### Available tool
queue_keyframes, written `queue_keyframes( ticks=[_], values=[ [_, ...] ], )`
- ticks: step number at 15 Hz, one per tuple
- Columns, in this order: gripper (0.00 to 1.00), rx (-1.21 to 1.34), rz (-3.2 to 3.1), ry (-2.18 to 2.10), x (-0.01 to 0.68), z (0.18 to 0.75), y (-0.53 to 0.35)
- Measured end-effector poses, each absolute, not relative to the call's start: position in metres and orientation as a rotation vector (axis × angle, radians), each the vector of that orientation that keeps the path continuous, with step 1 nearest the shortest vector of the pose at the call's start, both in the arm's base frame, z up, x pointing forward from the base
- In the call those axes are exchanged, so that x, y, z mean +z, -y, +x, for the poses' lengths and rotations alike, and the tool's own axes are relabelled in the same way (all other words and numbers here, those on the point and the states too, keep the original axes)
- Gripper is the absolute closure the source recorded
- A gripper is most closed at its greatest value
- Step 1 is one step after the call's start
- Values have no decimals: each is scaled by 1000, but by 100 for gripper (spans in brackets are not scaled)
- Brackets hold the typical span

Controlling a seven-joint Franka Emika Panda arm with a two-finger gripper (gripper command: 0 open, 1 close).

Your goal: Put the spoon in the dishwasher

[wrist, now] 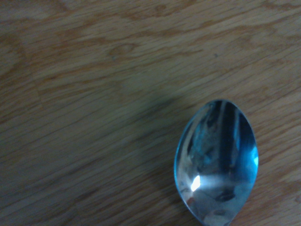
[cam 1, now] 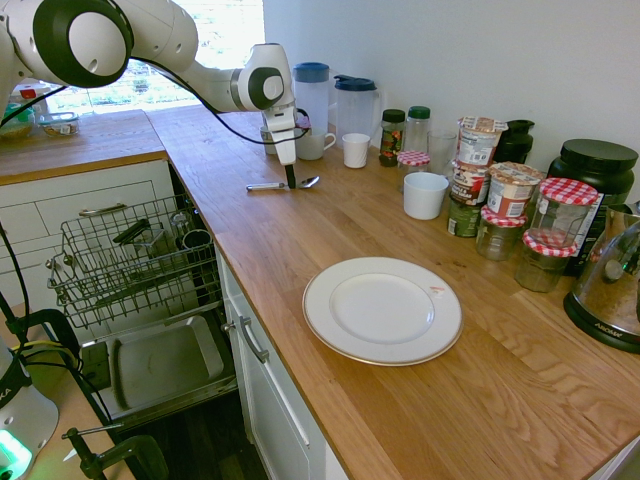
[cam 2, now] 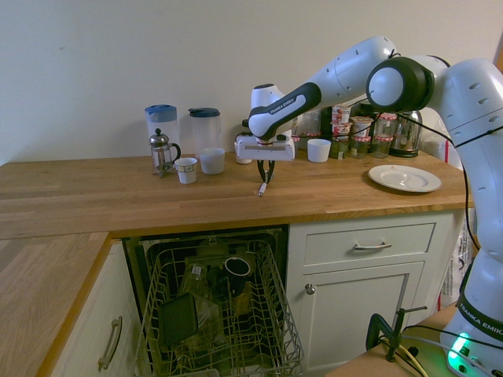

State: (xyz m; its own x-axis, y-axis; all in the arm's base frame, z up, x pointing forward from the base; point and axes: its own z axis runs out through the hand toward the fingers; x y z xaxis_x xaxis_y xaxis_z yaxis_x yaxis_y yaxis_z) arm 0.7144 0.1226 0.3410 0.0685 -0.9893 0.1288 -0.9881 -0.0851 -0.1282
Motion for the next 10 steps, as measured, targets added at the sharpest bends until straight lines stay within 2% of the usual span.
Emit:
queue_keyframes(
  ticks=[5, 10],
  values=[
    [100, -330, -2283, -2082, 378, 708, -115],
    [100, -270, -2370, -1931, 405, 657, -129]
  ],
)
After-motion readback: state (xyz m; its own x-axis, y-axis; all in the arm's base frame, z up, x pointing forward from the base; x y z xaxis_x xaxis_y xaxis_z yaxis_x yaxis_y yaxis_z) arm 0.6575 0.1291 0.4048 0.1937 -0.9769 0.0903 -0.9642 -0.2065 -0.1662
